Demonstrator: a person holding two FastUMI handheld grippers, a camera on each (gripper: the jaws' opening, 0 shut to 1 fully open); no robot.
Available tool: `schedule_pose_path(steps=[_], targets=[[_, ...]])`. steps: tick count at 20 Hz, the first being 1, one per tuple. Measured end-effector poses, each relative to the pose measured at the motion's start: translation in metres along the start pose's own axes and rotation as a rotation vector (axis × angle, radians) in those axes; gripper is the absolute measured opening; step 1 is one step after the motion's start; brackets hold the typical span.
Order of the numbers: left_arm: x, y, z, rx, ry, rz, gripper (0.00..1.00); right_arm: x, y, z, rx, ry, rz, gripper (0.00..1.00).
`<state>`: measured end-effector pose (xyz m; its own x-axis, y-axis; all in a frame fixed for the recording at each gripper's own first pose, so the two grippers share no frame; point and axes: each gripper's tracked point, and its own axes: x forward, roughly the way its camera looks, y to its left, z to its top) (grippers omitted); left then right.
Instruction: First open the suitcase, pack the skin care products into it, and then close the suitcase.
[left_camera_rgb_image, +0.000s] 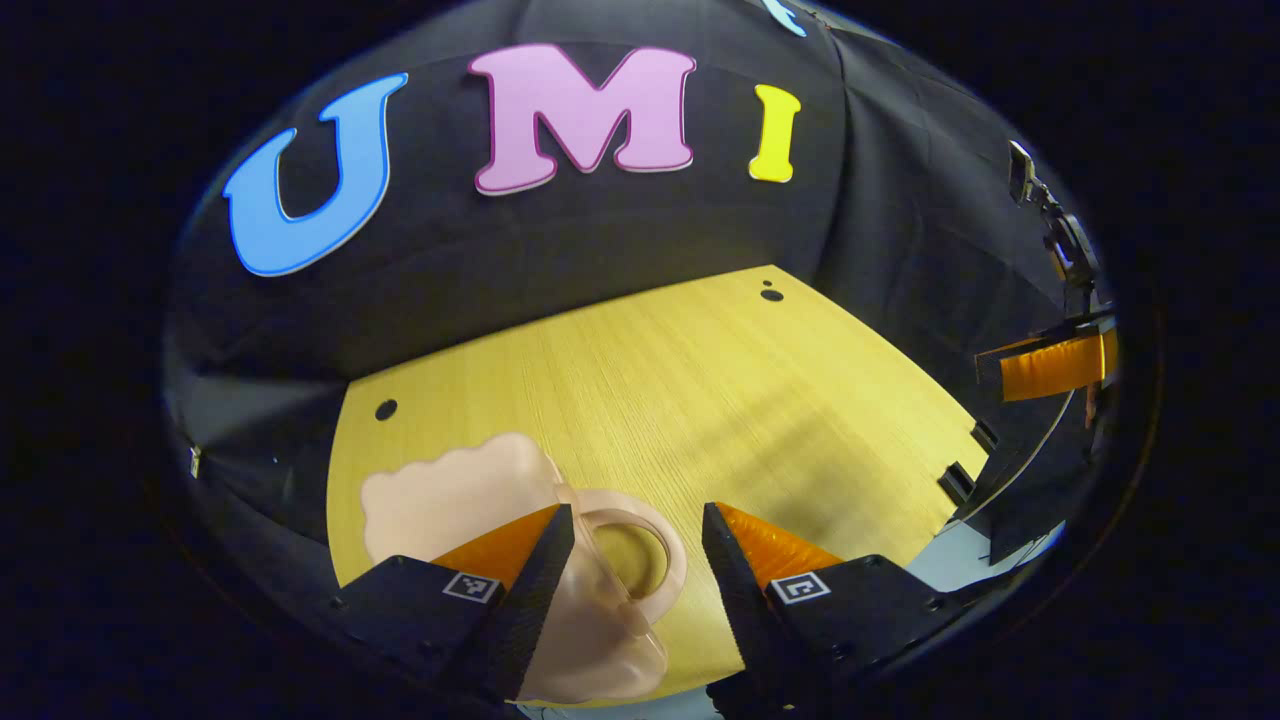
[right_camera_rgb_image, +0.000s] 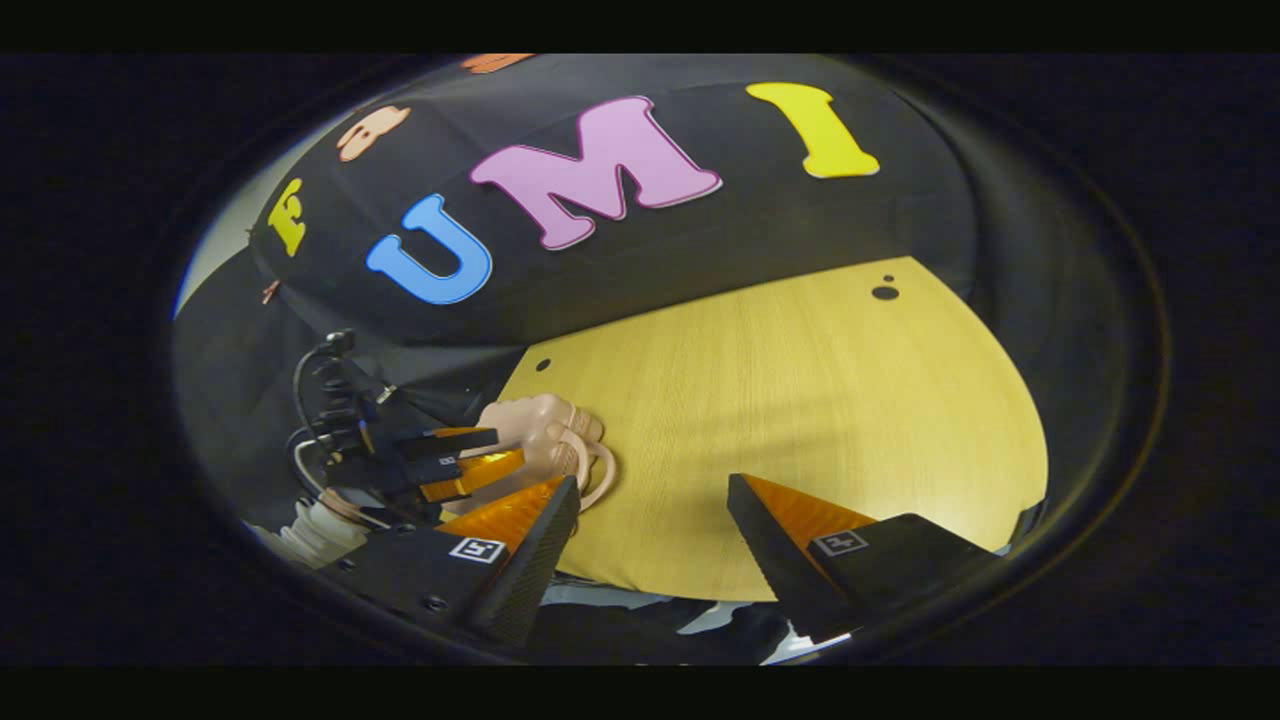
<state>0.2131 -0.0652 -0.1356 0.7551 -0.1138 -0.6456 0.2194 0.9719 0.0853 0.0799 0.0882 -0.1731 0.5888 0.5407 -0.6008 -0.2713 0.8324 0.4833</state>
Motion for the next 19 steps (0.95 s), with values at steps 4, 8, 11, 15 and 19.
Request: schedule_pose_path(steps=[4,8,11,15,19], targets=[[-0.044,-0.01,0.057,0.02,-0.211,0.051,0.84,-0.006,0.013,0.046,-0.082,-0.165,-0.013,0.96],[-0.082,-0.027,0.112,-0.022,-0.388,0.049,0.84,-0.027,0.017,0.097,-0.195,-0.356,-0.073,0.96],[-0.113,-0.022,0.151,-0.058,-0.533,0.084,0.85,-0.05,0.027,0.129,-0.271,-0.503,-0.112,0.97],[-0.149,-0.029,0.181,0.002,-0.676,0.128,0.86,-0.082,0.04,0.156,-0.313,-0.653,-0.134,0.98],[-0.159,-0.045,0.194,-0.002,-0.72,0.094,0.89,-0.105,0.041,0.173,-0.356,-0.75,-0.203,0.98]])
